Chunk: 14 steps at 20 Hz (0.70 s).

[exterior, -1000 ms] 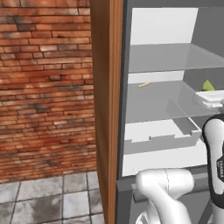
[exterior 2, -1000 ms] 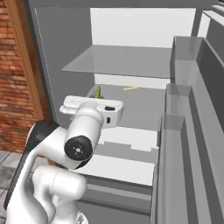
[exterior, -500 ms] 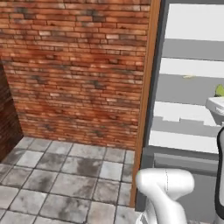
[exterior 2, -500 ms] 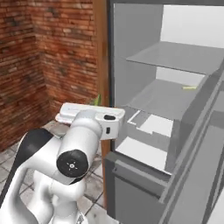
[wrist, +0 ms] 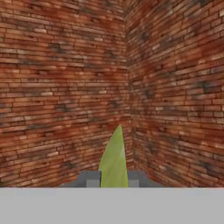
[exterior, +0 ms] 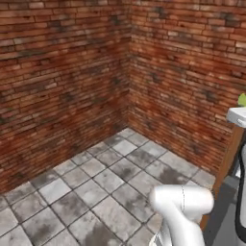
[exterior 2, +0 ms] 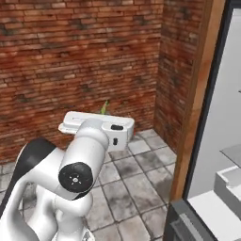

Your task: Take the lemon wedge from the fridge and place it on the plate with fish on the dining counter.

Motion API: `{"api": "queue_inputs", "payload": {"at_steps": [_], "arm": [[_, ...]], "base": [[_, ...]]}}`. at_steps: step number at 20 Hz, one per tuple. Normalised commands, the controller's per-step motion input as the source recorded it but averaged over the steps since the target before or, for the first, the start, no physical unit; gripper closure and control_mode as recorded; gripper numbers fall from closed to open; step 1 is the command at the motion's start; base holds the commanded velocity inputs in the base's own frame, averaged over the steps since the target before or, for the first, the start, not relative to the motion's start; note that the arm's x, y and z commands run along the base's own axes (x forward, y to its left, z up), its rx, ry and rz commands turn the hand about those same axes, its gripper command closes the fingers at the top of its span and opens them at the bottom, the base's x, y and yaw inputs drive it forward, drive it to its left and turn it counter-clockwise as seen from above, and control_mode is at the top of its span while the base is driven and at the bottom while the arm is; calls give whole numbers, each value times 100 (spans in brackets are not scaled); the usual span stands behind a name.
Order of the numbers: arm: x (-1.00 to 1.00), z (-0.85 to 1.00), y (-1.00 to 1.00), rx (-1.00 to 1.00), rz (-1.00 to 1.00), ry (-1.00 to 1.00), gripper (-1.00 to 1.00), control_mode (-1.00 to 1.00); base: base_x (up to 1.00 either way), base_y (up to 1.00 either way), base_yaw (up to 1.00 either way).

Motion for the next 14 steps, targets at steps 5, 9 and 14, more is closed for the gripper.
{"api": "queue_inputs", "payload": {"at_steps": [5, 9, 14], "arm": [[0, 0, 0, 0, 0, 0, 100, 100], [0, 0, 0, 0, 0, 0, 100, 100], [0, 0, 0, 0, 0, 0, 100, 100]], "base": [[0, 9, 94], [0, 16, 88], [0, 15, 89]]}}
